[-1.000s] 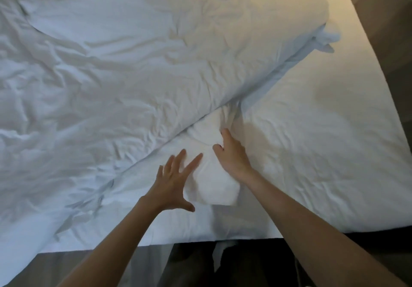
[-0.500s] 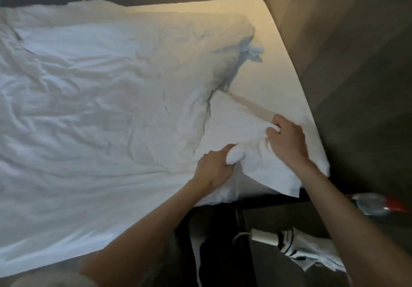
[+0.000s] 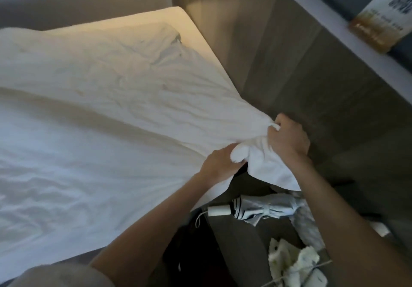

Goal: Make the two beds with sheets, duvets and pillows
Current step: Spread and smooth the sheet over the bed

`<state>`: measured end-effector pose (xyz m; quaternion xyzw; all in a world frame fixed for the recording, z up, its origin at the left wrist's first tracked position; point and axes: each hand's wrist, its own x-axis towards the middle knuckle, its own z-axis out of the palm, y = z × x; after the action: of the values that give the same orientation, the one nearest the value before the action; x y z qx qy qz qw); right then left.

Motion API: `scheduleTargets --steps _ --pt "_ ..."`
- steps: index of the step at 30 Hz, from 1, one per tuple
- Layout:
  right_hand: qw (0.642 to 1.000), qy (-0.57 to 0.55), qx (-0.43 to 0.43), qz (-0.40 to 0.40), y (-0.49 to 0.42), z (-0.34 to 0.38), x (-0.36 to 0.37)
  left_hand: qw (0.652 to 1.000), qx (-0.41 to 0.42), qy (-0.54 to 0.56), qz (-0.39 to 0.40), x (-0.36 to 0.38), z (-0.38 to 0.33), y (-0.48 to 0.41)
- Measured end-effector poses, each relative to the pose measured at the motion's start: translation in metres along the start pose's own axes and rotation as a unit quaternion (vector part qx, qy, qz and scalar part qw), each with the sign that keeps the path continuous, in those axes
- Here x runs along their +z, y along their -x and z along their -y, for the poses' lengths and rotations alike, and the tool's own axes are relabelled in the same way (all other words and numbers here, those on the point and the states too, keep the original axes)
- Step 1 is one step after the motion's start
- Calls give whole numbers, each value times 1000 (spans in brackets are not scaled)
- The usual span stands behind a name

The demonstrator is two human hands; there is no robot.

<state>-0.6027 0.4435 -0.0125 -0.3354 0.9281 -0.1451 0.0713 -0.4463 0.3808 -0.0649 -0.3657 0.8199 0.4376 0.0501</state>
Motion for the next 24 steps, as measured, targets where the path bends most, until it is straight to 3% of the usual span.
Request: scheduleTargets --steps 3,5,8,17,24 --pt "995 45 21 84 6 -10 33 994 -23 26 100 7 30 9" --pt "989 62 12 135 8 -7 43 991 -33 2 126 5 48 20" --pt "982 33 -42 180 12 3 48 995 -61 -26 77 -5 69 35" --pt "963 -32 -196 182 53 90 29 985 -59 -137 -86 -92 112 104" --pt "929 56 -337 142 109 202 43 955 -85 -183 -217 -152 170 210"
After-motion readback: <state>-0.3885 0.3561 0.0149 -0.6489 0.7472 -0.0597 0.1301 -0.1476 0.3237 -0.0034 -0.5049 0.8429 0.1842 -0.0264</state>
